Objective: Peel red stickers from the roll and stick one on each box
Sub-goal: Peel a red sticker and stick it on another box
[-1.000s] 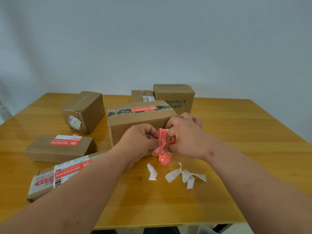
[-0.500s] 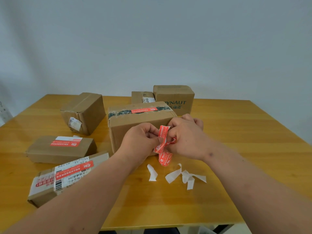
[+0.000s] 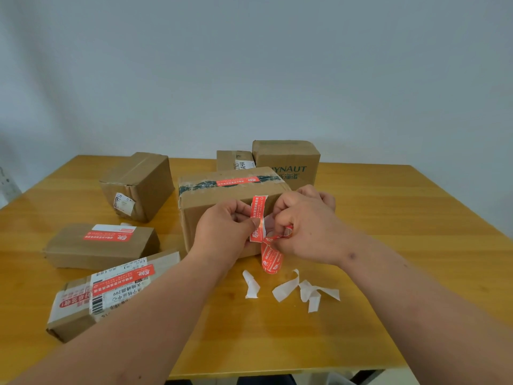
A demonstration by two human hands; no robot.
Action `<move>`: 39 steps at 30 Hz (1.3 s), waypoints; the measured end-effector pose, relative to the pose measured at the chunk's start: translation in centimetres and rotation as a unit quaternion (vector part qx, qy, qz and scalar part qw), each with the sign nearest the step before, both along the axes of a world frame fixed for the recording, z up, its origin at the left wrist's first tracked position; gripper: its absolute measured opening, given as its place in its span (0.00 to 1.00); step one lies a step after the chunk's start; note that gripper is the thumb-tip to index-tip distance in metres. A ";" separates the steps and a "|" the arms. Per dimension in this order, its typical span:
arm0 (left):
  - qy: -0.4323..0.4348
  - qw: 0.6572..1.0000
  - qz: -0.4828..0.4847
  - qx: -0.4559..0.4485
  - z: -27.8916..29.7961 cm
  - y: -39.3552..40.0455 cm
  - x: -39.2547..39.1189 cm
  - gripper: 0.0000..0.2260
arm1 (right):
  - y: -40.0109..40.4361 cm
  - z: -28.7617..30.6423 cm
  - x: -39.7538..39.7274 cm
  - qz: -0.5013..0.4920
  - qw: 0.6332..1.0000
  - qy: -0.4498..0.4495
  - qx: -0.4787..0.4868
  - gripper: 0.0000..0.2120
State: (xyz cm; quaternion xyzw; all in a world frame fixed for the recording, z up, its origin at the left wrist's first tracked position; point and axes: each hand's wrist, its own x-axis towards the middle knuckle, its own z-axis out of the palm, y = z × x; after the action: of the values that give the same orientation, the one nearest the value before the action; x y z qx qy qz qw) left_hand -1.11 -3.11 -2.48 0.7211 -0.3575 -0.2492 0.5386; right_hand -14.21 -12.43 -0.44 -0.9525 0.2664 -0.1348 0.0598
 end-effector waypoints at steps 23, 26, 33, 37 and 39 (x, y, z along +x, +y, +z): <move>0.090 0.995 0.002 -0.042 2.0 1.0 0.0 0.06 | 1.5 1.7 0.3 -0.032 0.993 -0.041 0.109 0.11; 0.087 0.995 -0.006 -0.048 2.3 1.4 -0.1 0.06 | 2.0 2.4 0.2 -0.025 0.977 -0.075 0.197 0.12; 0.070 0.997 0.005 -0.044 2.6 2.5 -0.2 0.10 | 3.4 3.2 0.0 -0.007 0.959 -0.116 0.260 0.07; 0.044 0.998 0.024 -0.026 2.3 3.0 -0.2 0.18 | 4.0 3.1 -0.1 0.008 0.952 -0.137 0.274 0.08; -0.032 0.999 0.039 -0.009 2.0 3.5 -0.2 0.21 | 4.3 3.0 -0.1 0.009 0.949 -0.154 0.276 0.09</move>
State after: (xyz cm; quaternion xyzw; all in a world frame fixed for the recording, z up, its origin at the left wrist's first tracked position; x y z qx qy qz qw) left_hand -1.32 0.41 -0.44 0.7375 -0.3479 -0.2015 0.5427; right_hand -14.36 -8.18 2.57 -0.8688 0.2719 -0.2011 0.3616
